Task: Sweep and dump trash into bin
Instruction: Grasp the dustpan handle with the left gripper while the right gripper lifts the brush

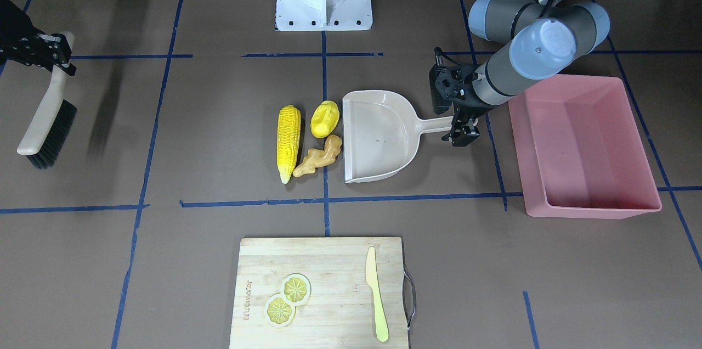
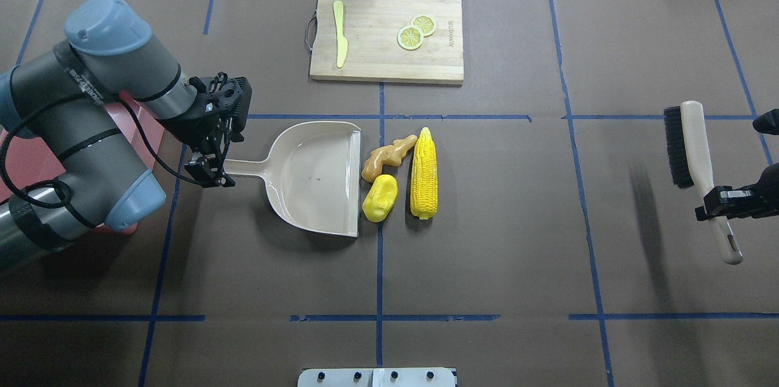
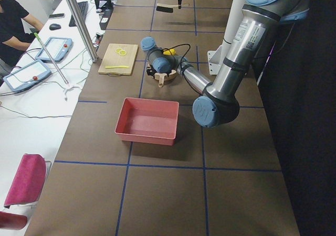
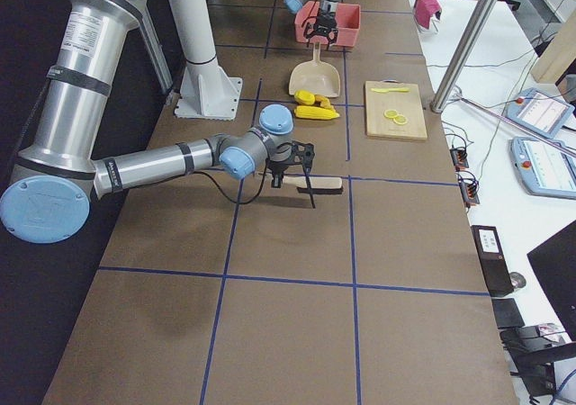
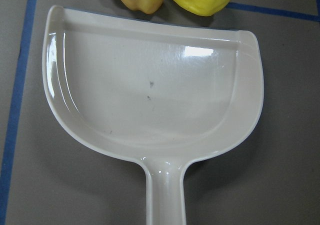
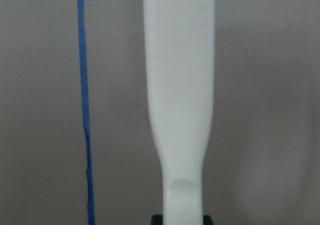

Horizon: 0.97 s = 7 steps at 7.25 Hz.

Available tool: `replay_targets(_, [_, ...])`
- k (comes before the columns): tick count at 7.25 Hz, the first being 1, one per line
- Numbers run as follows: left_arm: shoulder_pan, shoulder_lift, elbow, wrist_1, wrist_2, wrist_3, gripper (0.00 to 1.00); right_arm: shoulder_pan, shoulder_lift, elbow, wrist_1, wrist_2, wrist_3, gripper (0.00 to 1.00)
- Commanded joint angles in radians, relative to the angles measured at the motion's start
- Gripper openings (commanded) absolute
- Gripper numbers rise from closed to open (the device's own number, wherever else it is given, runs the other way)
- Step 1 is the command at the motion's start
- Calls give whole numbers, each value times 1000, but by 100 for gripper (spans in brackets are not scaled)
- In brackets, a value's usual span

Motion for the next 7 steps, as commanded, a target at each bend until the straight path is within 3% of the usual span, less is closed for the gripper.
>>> replay_targets(1, [23, 1, 4, 3, 33, -3, 99, 5, 4, -1, -1, 3, 0, 0])
replay_targets(3, [45, 1, 4, 9, 155, -8, 99, 11, 4, 1, -1, 3, 0, 0])
replay_targets(7, [78, 6, 3, 11, 159, -55, 100, 17, 2, 1, -1, 3, 0, 0])
